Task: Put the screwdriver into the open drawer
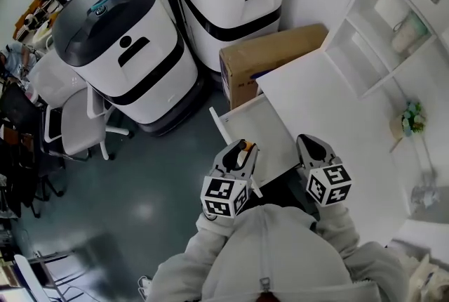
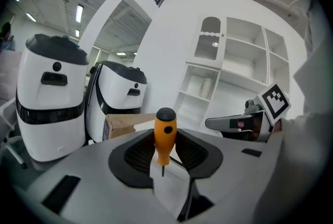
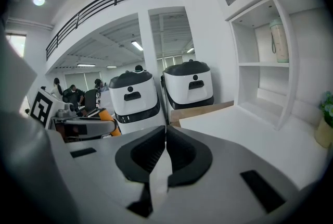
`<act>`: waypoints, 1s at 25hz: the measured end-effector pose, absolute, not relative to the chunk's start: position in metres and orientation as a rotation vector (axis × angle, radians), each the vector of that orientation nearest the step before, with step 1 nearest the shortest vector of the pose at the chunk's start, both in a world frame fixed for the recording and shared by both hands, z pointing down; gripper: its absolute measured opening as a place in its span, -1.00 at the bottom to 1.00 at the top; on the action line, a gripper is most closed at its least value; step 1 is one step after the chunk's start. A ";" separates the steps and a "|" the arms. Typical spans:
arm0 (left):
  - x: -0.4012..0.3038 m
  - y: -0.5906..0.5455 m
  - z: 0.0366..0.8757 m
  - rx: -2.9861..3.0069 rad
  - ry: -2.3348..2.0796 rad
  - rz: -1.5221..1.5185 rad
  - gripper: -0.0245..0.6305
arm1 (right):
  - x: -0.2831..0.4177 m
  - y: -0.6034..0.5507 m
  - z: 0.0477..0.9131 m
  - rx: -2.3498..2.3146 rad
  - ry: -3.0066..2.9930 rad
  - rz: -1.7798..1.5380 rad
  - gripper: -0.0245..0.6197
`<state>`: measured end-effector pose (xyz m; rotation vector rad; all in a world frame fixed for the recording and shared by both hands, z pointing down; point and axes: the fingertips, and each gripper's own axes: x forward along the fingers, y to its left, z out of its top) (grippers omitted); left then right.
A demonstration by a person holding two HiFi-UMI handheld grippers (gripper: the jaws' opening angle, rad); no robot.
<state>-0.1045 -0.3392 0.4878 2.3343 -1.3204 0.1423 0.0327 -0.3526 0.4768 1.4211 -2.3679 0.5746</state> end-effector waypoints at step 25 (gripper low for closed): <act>-0.038 -0.388 0.704 1.541 -1.090 0.356 -0.52 | 0.048 -0.401 0.531 1.313 -2.312 0.706 -0.82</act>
